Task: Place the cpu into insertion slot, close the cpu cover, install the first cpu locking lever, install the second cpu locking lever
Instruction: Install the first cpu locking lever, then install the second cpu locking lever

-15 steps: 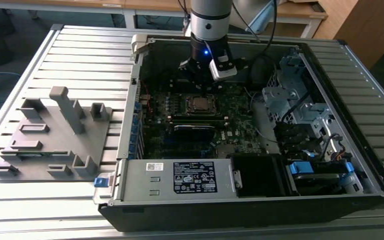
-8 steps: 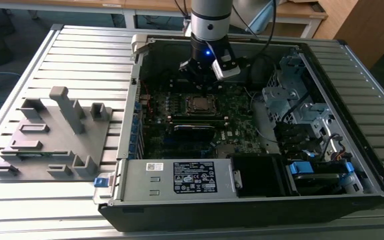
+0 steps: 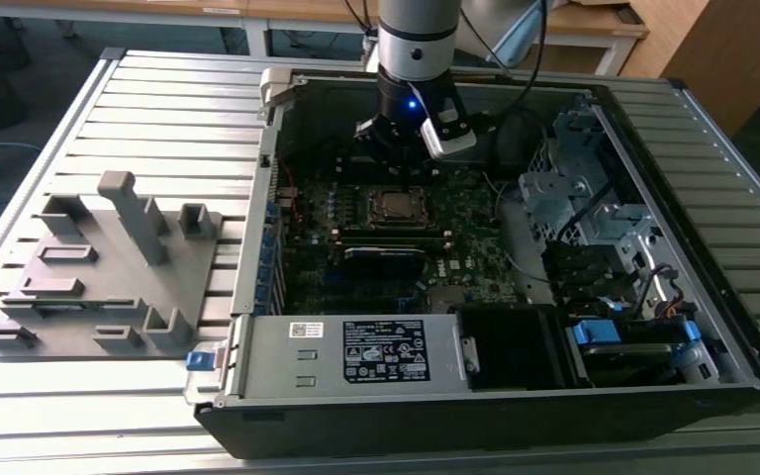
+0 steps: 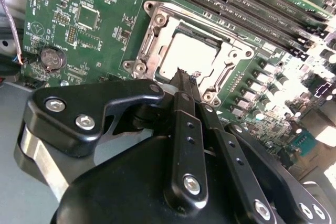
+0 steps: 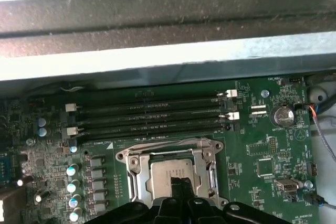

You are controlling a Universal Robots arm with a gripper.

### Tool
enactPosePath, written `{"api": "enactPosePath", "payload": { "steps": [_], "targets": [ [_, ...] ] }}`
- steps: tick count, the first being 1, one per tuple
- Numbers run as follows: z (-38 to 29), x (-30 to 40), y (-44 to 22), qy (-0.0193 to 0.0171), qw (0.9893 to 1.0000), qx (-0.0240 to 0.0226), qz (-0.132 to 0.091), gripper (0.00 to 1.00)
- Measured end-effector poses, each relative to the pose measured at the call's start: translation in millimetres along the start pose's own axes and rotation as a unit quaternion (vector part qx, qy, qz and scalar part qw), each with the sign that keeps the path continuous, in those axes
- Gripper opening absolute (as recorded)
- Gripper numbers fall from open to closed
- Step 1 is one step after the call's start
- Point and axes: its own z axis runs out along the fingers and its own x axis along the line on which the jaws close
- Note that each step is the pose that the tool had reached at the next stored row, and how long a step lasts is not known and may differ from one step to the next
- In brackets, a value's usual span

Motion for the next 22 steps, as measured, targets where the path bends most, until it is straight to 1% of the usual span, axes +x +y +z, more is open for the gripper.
{"api": "enactPosePath", "payload": {
  "steps": [1, 3, 13, 14, 15, 17, 18, 19, 22],
  "targets": [
    [0.0, 0.0, 0.0, 0.0000, 1.0000, -0.0001, 0.000, 0.10],
    [0.0, 0.0, 0.0, 0.0011, 1.0000, -0.0098, 0.001, 0.10],
    [0.0, 0.0, 0.0, 0.0013, 0.9999, -0.0101, 0.001, 0.10],
    [0.0, -0.1, 0.0, 0.0021, 0.9999, -0.0100, 0.000, 0.10],
    [0.1, -0.1, 0.0, 0.0043, 0.9999, -0.0098, 0.000, 0.10],
    [0.1, -0.1, 0.0, 0.0102, 0.9999, -0.0091, 0.001, 0.10],
    [0.2, -0.2, 0.0, 0.0144, 0.9999, -0.0086, 0.001, 0.10],
    [0.1, -0.1, 0.0, 0.0153, 0.9998, -0.0084, 0.001, 0.10],
    [0.2, -0.1, 0.0, 0.0161, 0.9998, -0.0084, 0.001, 0.10]
  ]
}}
